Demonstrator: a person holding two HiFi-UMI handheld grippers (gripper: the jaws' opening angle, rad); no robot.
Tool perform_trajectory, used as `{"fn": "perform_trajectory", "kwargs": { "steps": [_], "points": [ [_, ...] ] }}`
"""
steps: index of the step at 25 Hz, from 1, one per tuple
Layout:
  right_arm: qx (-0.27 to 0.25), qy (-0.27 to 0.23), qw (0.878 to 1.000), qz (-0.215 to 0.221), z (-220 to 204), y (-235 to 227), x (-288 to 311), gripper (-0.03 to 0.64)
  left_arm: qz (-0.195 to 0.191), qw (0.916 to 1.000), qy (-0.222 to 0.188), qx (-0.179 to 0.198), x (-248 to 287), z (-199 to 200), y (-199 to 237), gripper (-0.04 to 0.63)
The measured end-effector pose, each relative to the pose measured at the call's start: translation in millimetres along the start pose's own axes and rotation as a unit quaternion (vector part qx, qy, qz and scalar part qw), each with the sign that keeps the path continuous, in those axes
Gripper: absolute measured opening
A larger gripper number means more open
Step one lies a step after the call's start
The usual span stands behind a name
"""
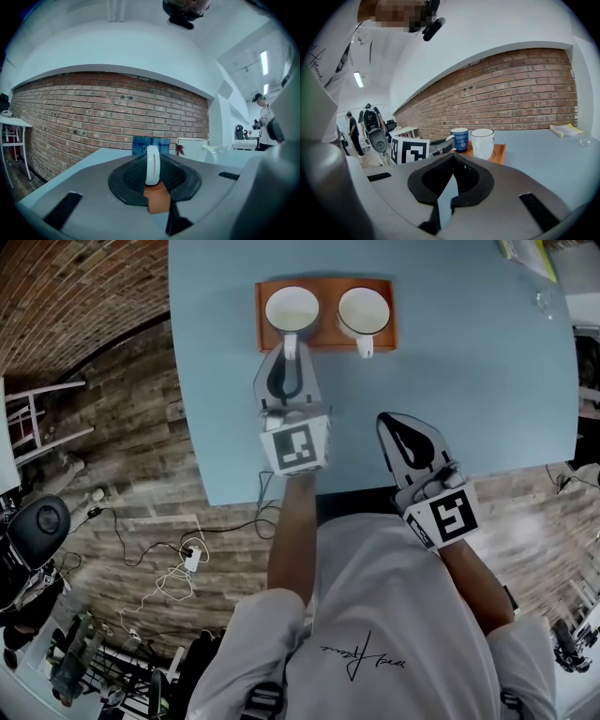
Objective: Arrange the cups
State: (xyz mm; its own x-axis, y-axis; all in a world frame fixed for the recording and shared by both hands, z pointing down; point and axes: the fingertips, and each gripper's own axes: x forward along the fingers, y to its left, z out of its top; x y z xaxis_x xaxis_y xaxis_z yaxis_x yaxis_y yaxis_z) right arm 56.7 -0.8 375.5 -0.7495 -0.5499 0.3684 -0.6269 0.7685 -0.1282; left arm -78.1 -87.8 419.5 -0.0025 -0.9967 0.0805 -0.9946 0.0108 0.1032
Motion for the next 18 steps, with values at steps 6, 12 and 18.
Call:
{"fn": "perform_trajectory", "kwargs": {
  "steps": [6, 12, 18],
  "points": [
    [0.001, 0.006, 1.000, 0.002, -2.8, -1.1, 3.9, 0.021, 0.005, 0.9999, -0.010, -0.008, 6.4, -0.7, 0.1, 0.056],
    [0.001, 0.011, 1.000, 0.001, -2.4, -2.0, 5.3, 0.021, 0.013, 0.9998, -0.013, -0.004, 4.6, 0.3, 2.9, 0.057],
    [0.004, 0.009, 1.000, -0.003, -11.4, -4.8, 2.9, 0.021, 0.020, 0.9997, -0.013, 0.002, -3.1, -9.4, -1.0, 0.057]
  ]
}}
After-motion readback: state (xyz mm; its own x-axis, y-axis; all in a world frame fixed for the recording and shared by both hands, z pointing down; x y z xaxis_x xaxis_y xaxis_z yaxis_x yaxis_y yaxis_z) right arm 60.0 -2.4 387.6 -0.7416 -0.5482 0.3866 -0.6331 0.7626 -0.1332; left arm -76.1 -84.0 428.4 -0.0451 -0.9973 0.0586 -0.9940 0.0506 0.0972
